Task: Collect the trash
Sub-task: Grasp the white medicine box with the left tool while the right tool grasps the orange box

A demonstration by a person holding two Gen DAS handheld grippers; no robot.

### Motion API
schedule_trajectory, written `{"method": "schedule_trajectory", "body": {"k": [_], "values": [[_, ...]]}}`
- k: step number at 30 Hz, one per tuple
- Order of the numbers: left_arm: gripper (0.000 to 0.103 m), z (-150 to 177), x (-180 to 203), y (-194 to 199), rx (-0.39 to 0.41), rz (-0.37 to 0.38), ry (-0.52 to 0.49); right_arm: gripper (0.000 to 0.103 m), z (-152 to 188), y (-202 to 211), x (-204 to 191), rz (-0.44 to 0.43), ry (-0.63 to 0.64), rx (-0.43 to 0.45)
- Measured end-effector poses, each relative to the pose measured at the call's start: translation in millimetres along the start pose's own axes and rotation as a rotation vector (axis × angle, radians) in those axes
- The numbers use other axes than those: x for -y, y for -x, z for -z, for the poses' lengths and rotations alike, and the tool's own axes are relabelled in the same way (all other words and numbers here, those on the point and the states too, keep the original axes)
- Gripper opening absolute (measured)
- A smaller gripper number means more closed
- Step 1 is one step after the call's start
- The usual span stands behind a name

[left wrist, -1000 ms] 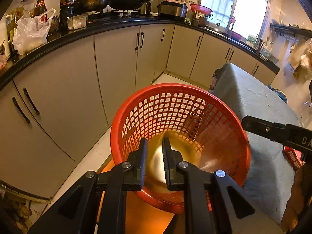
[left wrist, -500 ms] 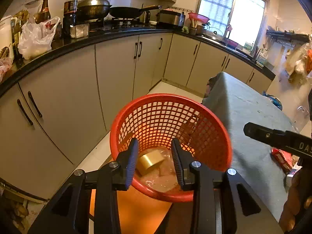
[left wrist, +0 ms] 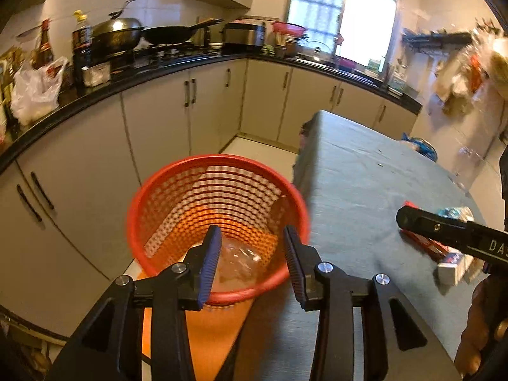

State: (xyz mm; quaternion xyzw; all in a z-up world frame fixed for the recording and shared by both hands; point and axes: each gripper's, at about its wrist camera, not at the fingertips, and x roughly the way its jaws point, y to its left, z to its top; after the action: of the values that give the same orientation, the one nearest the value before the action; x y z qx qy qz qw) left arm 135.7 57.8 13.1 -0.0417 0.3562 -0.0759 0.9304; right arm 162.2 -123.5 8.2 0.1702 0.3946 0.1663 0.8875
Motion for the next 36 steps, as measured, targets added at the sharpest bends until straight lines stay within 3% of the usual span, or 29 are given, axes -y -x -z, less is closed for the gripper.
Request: {"method": "schedule_trajectory", "body": {"k": [13,16,18,23,24,29,36], "values": [[0.048,20,116,3,-0.03,0.132,-0.202,0.049,31,91,94,0.046,-0.184,0.101],[0.055,28,148,2,-0.039,0.178,-0.265,0.049,40,117,118,0.063,-0.233,0.135],[0.065,34,171,2,-0.044,0.211,-0.318,0.05,45,134,134,0.073,-0.269,0.16],[0.072,51,225,6,-0.032,0.271,-0.491,0.053,56,182,181,0.115,-0.38,0.242],[0.076,55,236,6,-0.034,0.277,-0.529,0.053,57,191,190,0.125,-0.397,0.258],[0.078,66,270,-10,-0.057,0.261,-0.649,0.057,64,223,226,0.153,-0.49,0.315],[0.078,67,286,-38,-0.081,0.215,-0.683,0.06,71,241,277,0.171,-0.662,0.338]]}}
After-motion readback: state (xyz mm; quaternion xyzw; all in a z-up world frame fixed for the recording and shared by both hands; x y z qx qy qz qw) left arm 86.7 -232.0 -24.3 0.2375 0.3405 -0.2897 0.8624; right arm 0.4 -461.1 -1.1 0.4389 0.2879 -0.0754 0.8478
